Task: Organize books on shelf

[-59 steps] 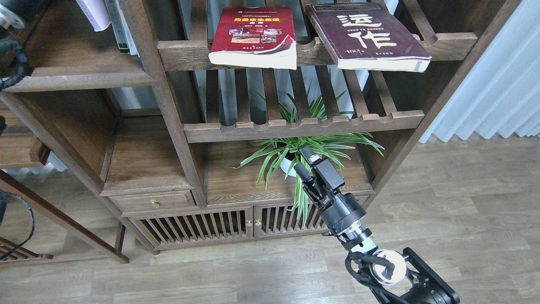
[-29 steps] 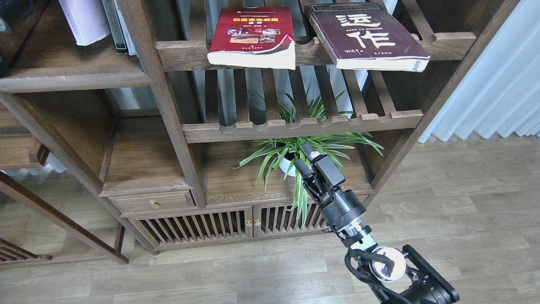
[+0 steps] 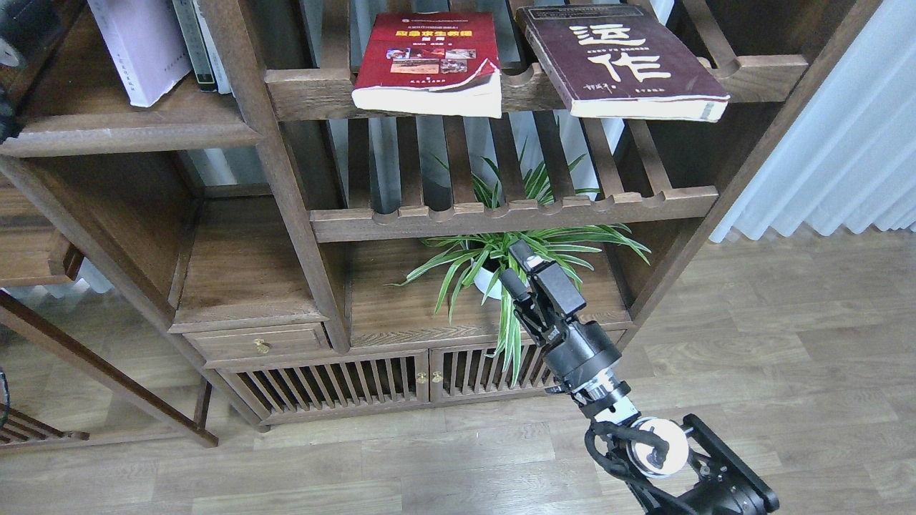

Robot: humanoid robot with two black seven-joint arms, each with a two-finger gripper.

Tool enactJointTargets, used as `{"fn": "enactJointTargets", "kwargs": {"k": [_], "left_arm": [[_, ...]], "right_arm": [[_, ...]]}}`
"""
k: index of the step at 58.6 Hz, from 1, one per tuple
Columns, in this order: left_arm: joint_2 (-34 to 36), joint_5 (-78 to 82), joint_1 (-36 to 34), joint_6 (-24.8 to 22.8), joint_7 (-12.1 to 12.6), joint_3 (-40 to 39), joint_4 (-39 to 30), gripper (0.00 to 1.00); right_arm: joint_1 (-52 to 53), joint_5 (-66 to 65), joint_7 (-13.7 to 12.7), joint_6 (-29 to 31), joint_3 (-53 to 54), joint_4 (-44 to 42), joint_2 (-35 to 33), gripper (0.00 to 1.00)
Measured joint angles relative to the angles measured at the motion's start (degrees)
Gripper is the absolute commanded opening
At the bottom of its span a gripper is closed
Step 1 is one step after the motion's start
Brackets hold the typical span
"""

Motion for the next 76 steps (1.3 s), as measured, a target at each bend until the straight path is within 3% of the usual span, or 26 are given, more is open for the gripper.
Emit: {"fn": "enactJointTargets", "kwargs": {"k": [23,43,76], "left_arm": [[0.1,-5.0,3.8,0.0,-0.1,-3.1,-3.5,0.87],[0.3,-5.8,12.6,0.0,0.5,-11.1,-15.3,0.87],[0.4,-6.9,27.9,0.0,0.5,-20.8,-24.1,0.87]], "right_arm": [[0.0,0.0,0.0,0.0,0.0,0.0,0.0,0.93],[0.0,-0.1,0.0,0.0,-0.1,-0.1,0.0,0.93],[-0.1,-0.1,-0.1,0.0,0.0,0.0,0.0,0.94]]}}
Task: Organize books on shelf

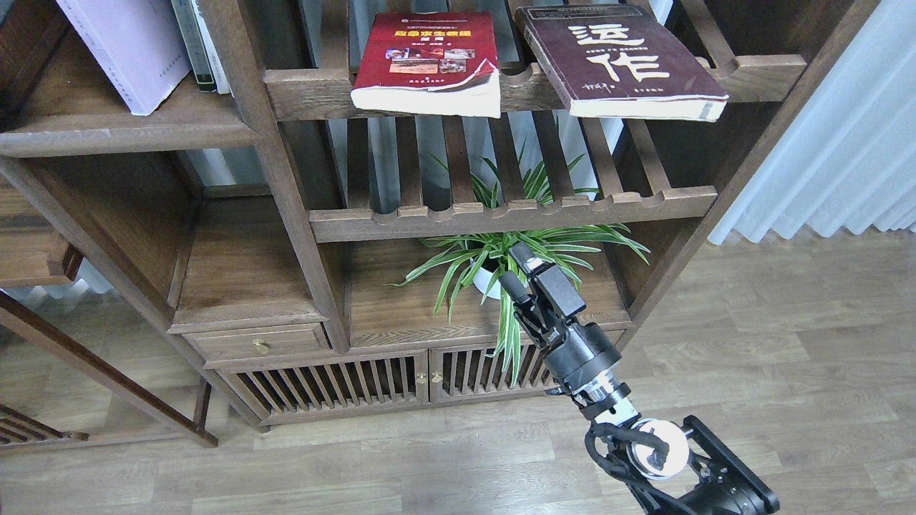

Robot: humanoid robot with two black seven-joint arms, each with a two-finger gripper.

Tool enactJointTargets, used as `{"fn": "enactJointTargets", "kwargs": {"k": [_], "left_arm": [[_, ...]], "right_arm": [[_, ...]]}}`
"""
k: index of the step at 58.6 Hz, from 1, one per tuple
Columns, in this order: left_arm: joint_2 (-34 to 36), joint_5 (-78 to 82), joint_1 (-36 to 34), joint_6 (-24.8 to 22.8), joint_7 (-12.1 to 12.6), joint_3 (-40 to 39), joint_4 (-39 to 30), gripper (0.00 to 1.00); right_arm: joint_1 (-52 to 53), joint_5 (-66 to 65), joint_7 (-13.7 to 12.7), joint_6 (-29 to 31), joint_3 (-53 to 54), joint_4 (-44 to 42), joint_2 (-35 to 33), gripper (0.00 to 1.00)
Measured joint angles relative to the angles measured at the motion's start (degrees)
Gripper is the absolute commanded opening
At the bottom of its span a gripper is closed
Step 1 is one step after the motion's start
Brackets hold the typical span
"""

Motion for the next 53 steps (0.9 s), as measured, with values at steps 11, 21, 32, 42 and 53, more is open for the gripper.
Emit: {"fn": "enactJointTargets", "kwargs": {"k": [11,21,32,42,53], "left_arm": [[-1.4,-0.1,2.1,0.0,0.3,1.4,-3.5,0.87],[-3.9,-0.1,3.3,0.0,0.4,3.9,-7.0,0.87],[-4.6,-0.2,11.1,0.0,0.4,4.7,-10.0,0.87],[-5.5,0.2,15.3,0.0,3.2,5.9,-10.6,0.87],[-8.0,0.3,20.6,0.0,4.3,10.3,-10.6,0.87]], "right_arm": [[0.1,0.0,0.0,0.0,0.0,0.4,0.0,0.93],[0.3,-0.1,0.0,0.0,0.0,1.4,0.0,0.93],[1.1,-0.1,-0.1,0.0,1.8,4.4,0.0,0.92],[3.4,-0.1,-0.1,0.0,3.4,5.7,0.0,0.92],[4.0,-0.1,-0.1,0.0,8.1,6.5,0.0,0.92]]}}
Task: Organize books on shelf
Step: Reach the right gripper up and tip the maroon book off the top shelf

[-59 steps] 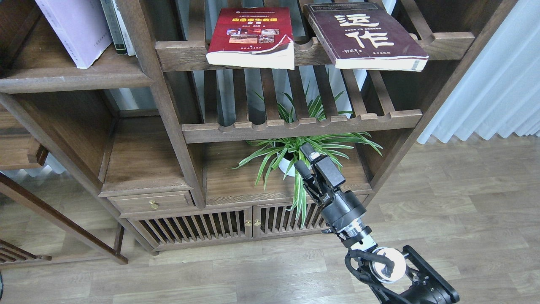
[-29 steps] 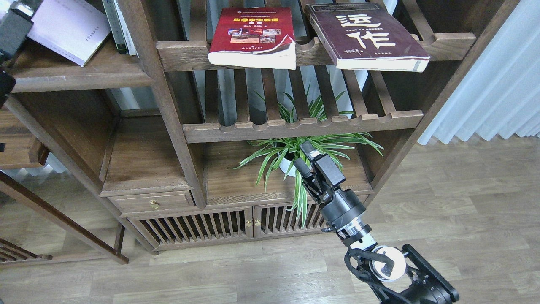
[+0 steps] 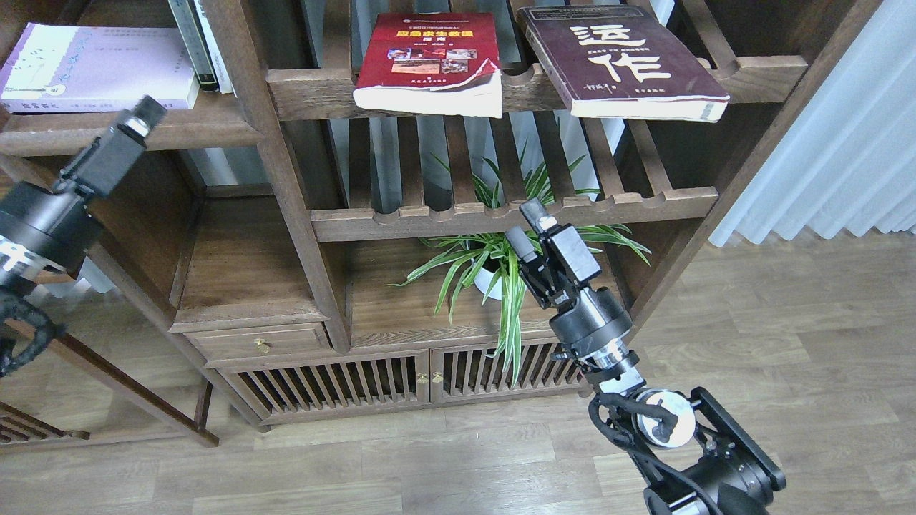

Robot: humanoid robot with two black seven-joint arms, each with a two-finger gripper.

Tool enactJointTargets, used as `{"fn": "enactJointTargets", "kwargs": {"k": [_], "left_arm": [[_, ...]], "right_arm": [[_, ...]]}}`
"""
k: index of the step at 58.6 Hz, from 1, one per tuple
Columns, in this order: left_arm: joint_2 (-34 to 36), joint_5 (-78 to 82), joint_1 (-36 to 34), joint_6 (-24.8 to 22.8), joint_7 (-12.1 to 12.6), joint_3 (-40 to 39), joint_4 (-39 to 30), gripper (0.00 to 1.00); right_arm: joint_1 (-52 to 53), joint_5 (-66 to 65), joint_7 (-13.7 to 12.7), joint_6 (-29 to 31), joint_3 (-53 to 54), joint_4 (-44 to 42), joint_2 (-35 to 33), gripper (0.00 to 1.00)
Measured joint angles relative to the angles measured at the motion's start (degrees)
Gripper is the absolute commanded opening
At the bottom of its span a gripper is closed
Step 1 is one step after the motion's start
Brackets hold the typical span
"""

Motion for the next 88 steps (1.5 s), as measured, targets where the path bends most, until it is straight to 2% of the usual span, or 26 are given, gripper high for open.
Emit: {"fn": "enactJointTargets", "kwargs": {"k": [16,36,40,46,58,68,70,72,74,75,76,88], "left_arm": [[-3.6,0.1,5.0,0.0,0.2,3.0,0.7,0.88],[-3.7,0.0,5.6,0.0,0.2,2.7,1.2,0.89],[-3.8,-0.2,5.6,0.0,0.2,2.7,1.3,0.90],[-3.8,-0.4,5.6,0.0,0.1,2.3,2.4,0.92],[-3.7,-1.6,5.6,0.0,-0.4,1.3,3.0,0.93],[-3.3,-2.6,5.6,0.0,0.0,0.3,3.1,0.93],[-3.2,-2.7,5.6,0.0,0.0,-0.3,3.1,0.93],[-3.2,-2.7,5.6,0.0,0.1,-0.8,3.1,0.93],[-3.2,-2.8,5.6,0.0,0.1,-1.4,3.1,0.93],[-3.2,-2.8,5.6,0.0,0.1,-1.7,3.1,0.93],[-3.2,-2.9,5.6,0.0,0.1,-2.1,3.1,0.93],[-3.0,-3.0,5.6,0.0,0.4,-4.6,3.2,0.93]], "right_arm": [[3.0,0.1,0.1,0.0,6.7,0.8,-0.2,0.92],[6.8,0.3,0.2,0.0,10.3,1.5,-2.0,0.92],[7.1,0.3,0.2,0.0,10.7,0.6,-2.1,0.90],[7.3,0.3,0.2,0.0,11.0,-0.2,-2.3,0.78],[9.9,0.6,0.8,0.0,11.1,-2.0,-2.4,0.76],[12.8,0.6,3.9,-1.6,11.2,-2.3,-2.9,0.54],[13.1,0.6,4.2,-2.3,11.2,-2.4,-3.1,0.47],[13.3,0.6,4.3,-3.1,11.2,-2.5,-3.3,0.36],[13.3,0.7,4.4,-3.6,11.2,-2.6,-3.4,0.18],[13.3,0.7,4.5,-3.8,11.2,-2.7,-3.4,0.15],[13.3,0.7,4.5,-3.9,11.3,-2.7,-3.5,0.06],[9.5,1.1,4.9,-2.7,11.9,-2.6,-4.9,0.01]]}}
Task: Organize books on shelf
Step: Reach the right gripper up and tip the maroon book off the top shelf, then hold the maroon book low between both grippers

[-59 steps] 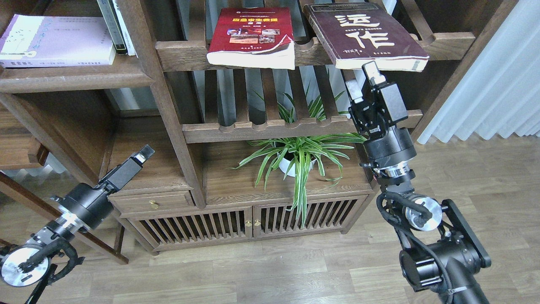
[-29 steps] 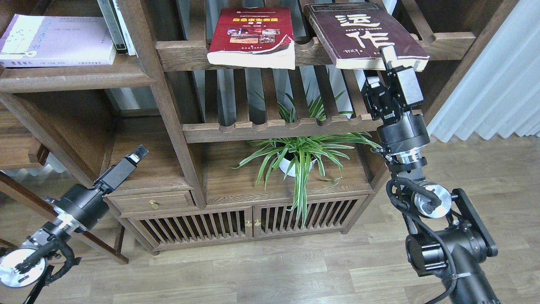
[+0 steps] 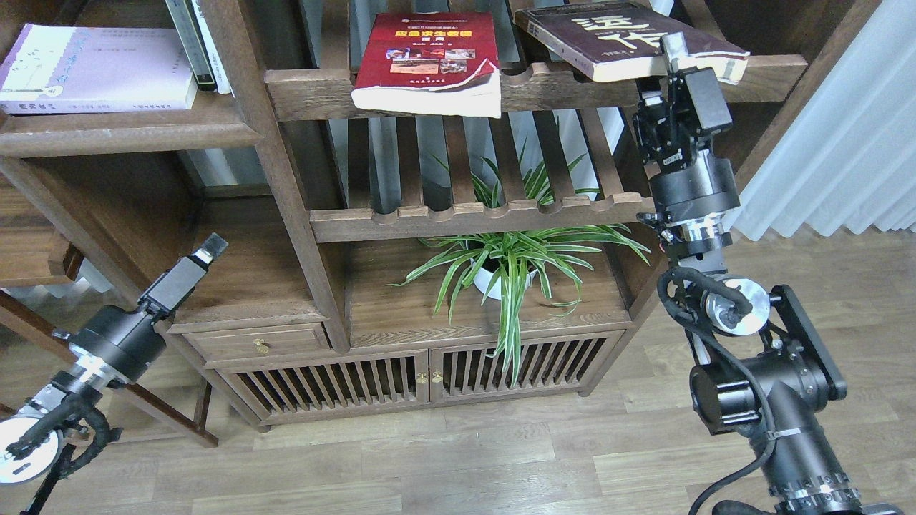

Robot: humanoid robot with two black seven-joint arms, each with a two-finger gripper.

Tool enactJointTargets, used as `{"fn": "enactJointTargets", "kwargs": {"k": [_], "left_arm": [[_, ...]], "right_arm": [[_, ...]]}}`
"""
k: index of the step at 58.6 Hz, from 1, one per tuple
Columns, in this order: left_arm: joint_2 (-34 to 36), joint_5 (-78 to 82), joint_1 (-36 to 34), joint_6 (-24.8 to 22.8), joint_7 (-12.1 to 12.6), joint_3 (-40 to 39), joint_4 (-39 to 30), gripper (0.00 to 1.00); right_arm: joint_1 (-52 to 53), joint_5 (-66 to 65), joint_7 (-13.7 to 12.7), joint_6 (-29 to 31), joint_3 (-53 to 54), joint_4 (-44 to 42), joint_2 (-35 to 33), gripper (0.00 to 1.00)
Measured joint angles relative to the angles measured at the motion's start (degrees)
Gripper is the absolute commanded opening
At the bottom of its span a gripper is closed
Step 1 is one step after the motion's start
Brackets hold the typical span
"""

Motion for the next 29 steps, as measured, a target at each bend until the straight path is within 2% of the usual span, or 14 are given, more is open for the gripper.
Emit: {"fn": "enactJointTargets", "kwargs": {"k": [14,29], "left_arm": [[0.0,0.0,0.2,0.0,-0.2,-1.1,2.0,0.93],[-1.5,-5.7,2.3,0.0,-0.8,1.5,5.8,0.92]], "right_arm": [[-10.5,3.9,-0.9,2.6,-0.8,5.9,-3.5,0.00],[-31.8,4.8,-1.0,2.8,-2.5,16.8,-6.6,0.00]]}}
